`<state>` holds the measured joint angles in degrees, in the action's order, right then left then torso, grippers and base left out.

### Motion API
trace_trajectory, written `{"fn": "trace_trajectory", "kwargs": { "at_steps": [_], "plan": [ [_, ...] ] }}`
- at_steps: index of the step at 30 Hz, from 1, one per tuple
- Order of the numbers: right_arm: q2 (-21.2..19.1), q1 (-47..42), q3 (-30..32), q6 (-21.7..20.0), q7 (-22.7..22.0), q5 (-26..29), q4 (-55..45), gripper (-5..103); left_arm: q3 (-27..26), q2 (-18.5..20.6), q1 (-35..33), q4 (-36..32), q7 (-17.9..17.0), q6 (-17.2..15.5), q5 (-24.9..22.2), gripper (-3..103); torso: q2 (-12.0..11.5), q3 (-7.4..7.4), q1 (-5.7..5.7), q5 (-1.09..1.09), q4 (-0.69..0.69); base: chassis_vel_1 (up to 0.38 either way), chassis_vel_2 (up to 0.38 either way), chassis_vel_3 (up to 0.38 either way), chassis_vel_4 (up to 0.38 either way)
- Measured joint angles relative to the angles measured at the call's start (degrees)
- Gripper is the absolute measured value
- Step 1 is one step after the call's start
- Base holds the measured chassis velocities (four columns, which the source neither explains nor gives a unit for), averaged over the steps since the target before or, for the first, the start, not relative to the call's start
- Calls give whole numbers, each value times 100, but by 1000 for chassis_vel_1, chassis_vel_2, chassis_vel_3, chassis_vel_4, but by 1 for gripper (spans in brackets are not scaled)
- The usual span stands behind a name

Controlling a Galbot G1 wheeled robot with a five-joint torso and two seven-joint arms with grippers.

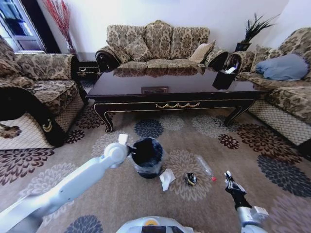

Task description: Move to the front of the table and pick up the trash from the floor, then place it into the trash bin.

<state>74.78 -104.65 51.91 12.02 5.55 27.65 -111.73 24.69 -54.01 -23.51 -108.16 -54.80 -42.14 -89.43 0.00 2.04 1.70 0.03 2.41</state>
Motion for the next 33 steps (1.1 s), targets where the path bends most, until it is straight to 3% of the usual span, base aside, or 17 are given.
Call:
{"fn": "trace_trajectory", "kwargs": {
  "at_steps": [7,11,18,22,29,33],
  "plan": [
    [-70,-132,-61,-139,-104,-46,-1125,0,813,-787,800,318,-3,0,-278,2,0,0,1,-1,0,0,0,0,0],
    [-190,-123,-97,-289,-162,-17,-1627,0,1015,-1213,989,682,-141,0,-587,2,0,0,0,-2,0,0,0,0,0],
    [-287,-167,-277,-422,-204,-58,-2080,0,1388,-1771,1141,1102,-205,0,-681,2,0,0,1,-3,-1,0,0,0,0],
    [-264,-253,-529,-410,-195,-397,-2127,0,1566,-2167,1228,1304,-293,0,-768,2,0,0,1,-2,0,0,0,0,0],
    [-156,-340,-886,-392,-215,-818,-2174,-1,1618,-2446,1324,1252,-612,1,-979,2,0,0,0,-3,0,0,0,0,0],
    [-175,-360,-964,-409,-170,-1003,-2144,15,1603,-2479,1378,1247,-719,0,-1057,2,0,0,0,-3,0,0,0,0,0]
  ]
}}
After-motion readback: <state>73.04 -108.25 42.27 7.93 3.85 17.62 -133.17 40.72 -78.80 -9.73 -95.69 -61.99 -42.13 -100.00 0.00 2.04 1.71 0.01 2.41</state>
